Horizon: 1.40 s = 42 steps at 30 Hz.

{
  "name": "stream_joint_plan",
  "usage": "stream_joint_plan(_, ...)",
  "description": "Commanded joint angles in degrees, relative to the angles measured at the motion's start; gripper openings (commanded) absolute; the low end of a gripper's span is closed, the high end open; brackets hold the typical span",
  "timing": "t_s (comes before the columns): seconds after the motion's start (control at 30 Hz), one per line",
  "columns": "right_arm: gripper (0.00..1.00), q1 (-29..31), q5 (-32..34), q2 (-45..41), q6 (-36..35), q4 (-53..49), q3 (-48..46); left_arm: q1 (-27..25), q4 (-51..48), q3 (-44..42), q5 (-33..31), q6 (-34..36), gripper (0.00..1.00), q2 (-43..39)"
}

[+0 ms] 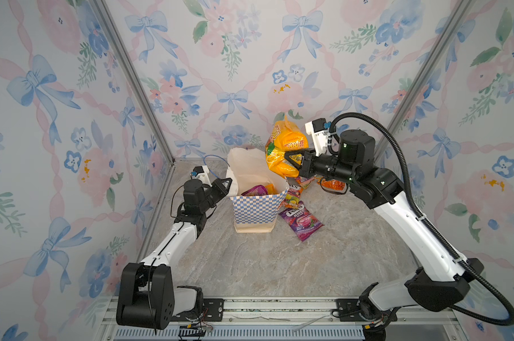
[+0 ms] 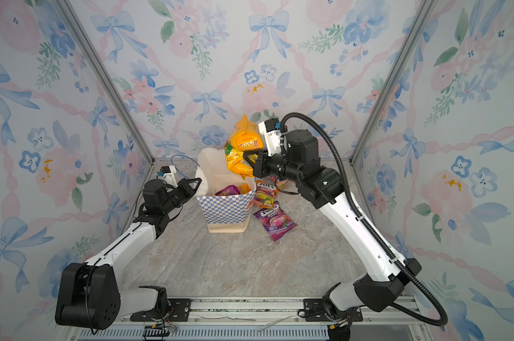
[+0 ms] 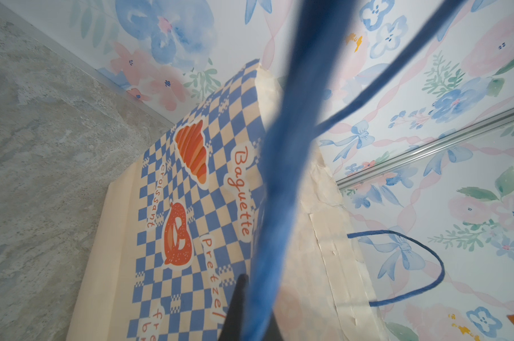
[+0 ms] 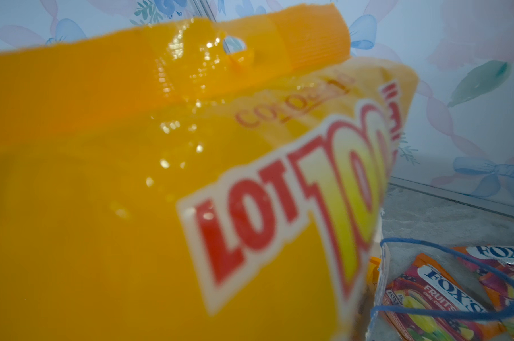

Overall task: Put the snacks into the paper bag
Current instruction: 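Carry the yellow bag over the paper bag opening with the right gripper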

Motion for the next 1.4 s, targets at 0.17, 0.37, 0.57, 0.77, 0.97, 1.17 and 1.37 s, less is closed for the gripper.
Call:
stream_joint_plan(0.17,0.00,0.9,-3.1,1.2,1.2,8.5,4.5,0.3,-0.1,-0.3,-0.4,0.0,0.00,-0.8)
stream_joint_plan(0.37,0.00,1.8,-4.1,2.8,1.9,9.7,5.6,-0.2,-0.1,-0.3,-0.3,0.0,0.00,-1.0)
stream_joint_plan(0.57,0.00,2.7,-4.5,4.5,1.9,9.4,7.1,-0.7,0.0,-0.2,-0.4,-0.2,0.00,-0.7)
stream_joint_plan(0.77,0.00,2.7,-3.6,8.2,3.4,9.4,7.8,-1.3,0.2,0.3,-0.3,-0.4,0.00,-0.4)
stream_joint_plan(0.97,0.00,2.8,-3.3,18.2,4.0,3.0,14.6,-1.5,0.4,-0.3,-0.7,-0.6,0.00,-1.7)
stream_joint_plan(1.17,0.00,3.1,-3.1,28.1,1.1,-9.7,26.1,-1.5,0.4,-0.8,-1.1,-0.6,0.00,-2.2)
stream_joint_plan(1.37,0.00,3.5,1.6,31.0,-2.9,-17.0,29.7,-1.5,0.4,-0.8,-1.4,-0.6,0.00,-2.3)
